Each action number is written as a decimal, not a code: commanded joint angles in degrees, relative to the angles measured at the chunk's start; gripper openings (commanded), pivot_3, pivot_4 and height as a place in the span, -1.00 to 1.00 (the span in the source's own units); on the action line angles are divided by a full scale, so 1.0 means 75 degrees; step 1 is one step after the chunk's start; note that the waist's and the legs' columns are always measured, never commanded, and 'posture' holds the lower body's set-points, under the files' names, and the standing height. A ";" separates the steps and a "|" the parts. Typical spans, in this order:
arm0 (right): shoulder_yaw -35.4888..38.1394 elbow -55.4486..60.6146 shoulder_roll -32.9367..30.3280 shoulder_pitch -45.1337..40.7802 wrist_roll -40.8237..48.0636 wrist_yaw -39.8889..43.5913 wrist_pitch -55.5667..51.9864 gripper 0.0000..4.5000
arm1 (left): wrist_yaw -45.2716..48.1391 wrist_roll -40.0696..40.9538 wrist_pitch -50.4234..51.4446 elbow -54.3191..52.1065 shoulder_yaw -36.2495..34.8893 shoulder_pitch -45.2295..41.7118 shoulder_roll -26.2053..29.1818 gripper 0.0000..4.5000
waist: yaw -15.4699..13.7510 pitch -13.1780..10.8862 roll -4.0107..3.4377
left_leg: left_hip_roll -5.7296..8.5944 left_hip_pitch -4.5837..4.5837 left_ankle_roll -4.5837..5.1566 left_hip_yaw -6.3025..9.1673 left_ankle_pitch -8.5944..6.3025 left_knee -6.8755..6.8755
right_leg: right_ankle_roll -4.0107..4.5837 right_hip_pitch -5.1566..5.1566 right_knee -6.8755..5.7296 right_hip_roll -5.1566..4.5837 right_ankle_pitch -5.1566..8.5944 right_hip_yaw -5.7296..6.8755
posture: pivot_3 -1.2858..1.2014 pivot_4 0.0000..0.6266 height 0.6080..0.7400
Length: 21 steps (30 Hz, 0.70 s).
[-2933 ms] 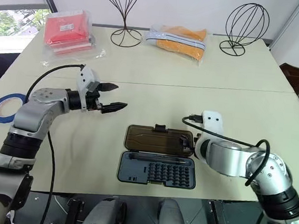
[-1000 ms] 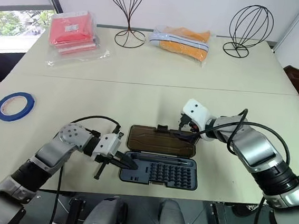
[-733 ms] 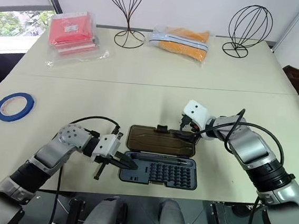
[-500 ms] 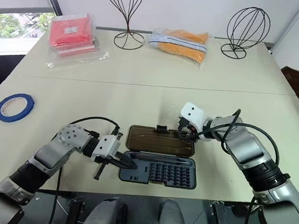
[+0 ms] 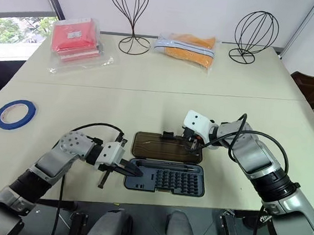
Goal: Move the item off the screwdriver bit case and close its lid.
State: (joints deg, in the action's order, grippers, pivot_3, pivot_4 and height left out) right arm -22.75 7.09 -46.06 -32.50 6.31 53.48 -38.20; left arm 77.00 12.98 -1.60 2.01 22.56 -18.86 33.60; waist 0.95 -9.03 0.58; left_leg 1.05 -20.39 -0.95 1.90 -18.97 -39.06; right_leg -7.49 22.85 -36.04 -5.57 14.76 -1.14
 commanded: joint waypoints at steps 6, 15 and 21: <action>-0.0358 -0.0932 0.0269 0.0011 -0.0590 0.0464 0.0653 -0.87 | -0.0122 -0.0444 0.0062 0.0426 0.0098 0.0168 0.0135 -1.00 | 0.0005 0.0012 0.0003 | 0.0000 0.0004 0.0000 -0.0001 0.0000 0.0001 | 0.0000 -0.0004 0.0001 0.0000 0.0000 0.0000 | 0.03 -0.52 1.00; -0.0447 -0.2413 0.0647 -0.0596 -0.1206 0.0823 0.1506 -0.16 | -0.0177 -0.0466 0.0033 0.0393 0.0092 0.0209 0.0132 -1.00 | 0.0034 0.0034 0.0004 | -0.0001 0.0014 0.0000 -0.0002 0.0000 0.0002 | 0.0000 -0.0013 0.0005 0.0000 0.0000 -0.0001 | 0.03 -0.52 1.00; -0.0462 -0.3117 0.0802 -0.0756 -0.1429 0.1123 0.1930 -0.52 | -0.0228 -0.0491 0.0021 0.0417 0.0094 0.0196 0.0120 -1.00 | 0.0037 0.0061 0.0027 | -0.0004 0.0038 0.0000 -0.0003 0.0000 0.0002 | 0.0002 -0.0031 0.0004 0.0001 0.0001 0.0000 | 0.03 -0.52 1.00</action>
State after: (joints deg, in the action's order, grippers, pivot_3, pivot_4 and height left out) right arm -24.33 -11.81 -40.82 -38.96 -0.92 63.58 -23.51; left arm 76.05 12.76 -2.05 2.85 22.26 -18.46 33.68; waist 1.22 -8.57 0.78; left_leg 1.01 -20.07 -0.94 1.88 -18.98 -39.04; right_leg -7.47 22.60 -36.01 -5.56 14.77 -1.15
